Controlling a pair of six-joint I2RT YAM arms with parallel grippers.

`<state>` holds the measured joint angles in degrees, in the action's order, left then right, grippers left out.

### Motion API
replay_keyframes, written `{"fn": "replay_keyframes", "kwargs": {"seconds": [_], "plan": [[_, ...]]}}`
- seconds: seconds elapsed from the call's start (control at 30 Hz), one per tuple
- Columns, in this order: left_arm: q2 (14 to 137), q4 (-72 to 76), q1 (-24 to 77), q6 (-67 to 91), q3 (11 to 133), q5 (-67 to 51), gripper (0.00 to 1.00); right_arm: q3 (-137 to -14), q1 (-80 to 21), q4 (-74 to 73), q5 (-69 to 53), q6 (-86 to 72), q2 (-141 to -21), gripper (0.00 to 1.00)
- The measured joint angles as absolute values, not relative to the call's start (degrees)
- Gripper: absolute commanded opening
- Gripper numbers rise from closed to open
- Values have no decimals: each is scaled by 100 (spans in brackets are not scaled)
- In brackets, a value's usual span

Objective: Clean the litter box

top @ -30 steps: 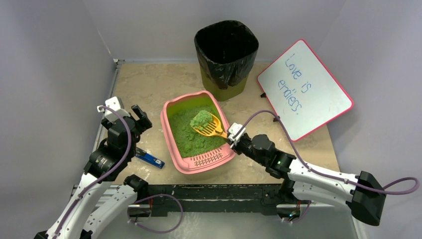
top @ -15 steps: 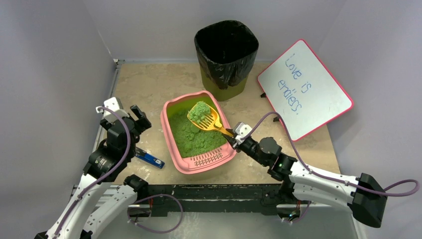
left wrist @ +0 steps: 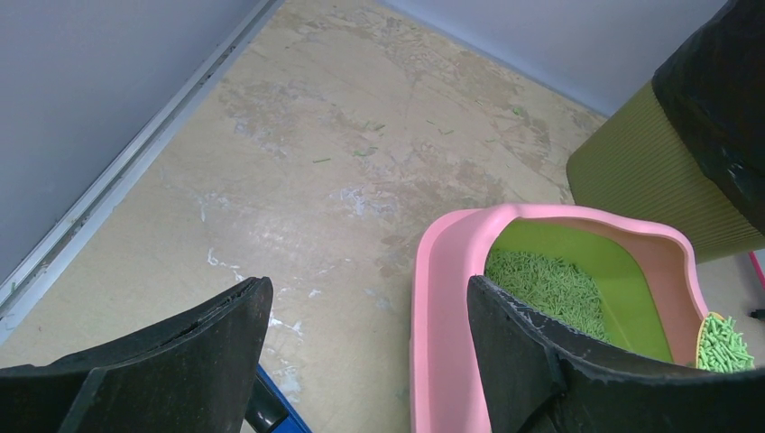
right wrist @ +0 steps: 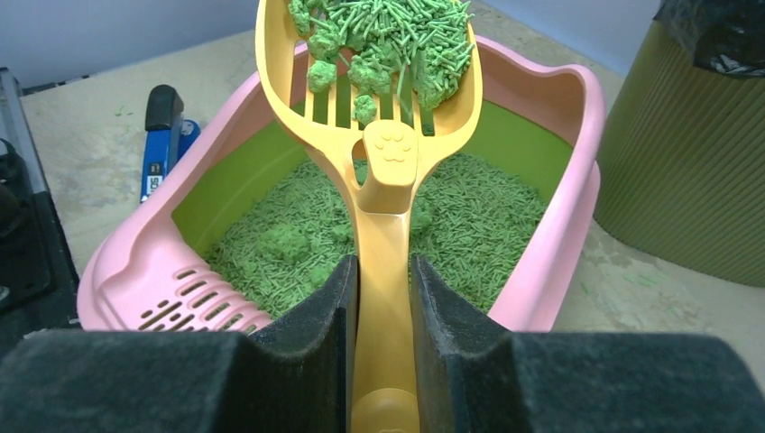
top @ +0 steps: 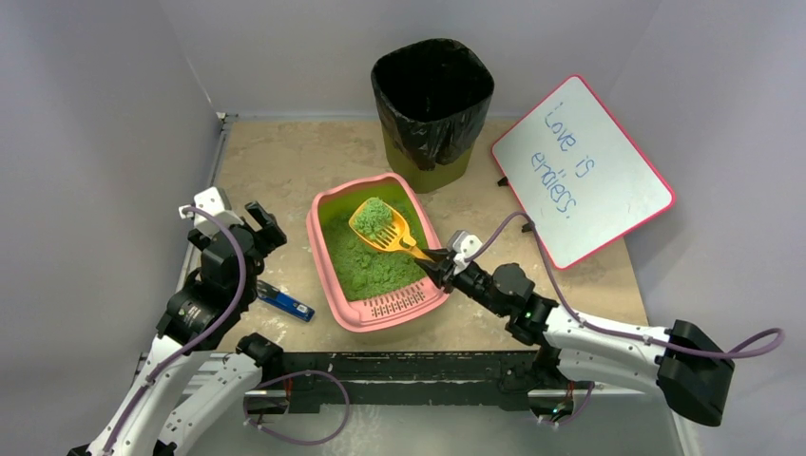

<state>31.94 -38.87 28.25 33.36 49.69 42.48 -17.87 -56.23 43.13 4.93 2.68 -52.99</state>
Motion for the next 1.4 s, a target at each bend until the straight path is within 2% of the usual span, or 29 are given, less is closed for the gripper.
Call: {"fn": "replay_keyframes", "kwargs": {"seconds": [0.5,0.97,1.4], "plan": [[3148,-3889,2825,3336,4969,4250,79,-1785,-5623,4748,276,-71,-5430,0],[3148,-3889,2825,3339,4969,4246,79,-1732,-5623,4762,224,1949,-5155,0],[3148,-3889,2825,3339,4969,4246,79,-1723,-5623,5485,244,2799,-5592,0]]}}
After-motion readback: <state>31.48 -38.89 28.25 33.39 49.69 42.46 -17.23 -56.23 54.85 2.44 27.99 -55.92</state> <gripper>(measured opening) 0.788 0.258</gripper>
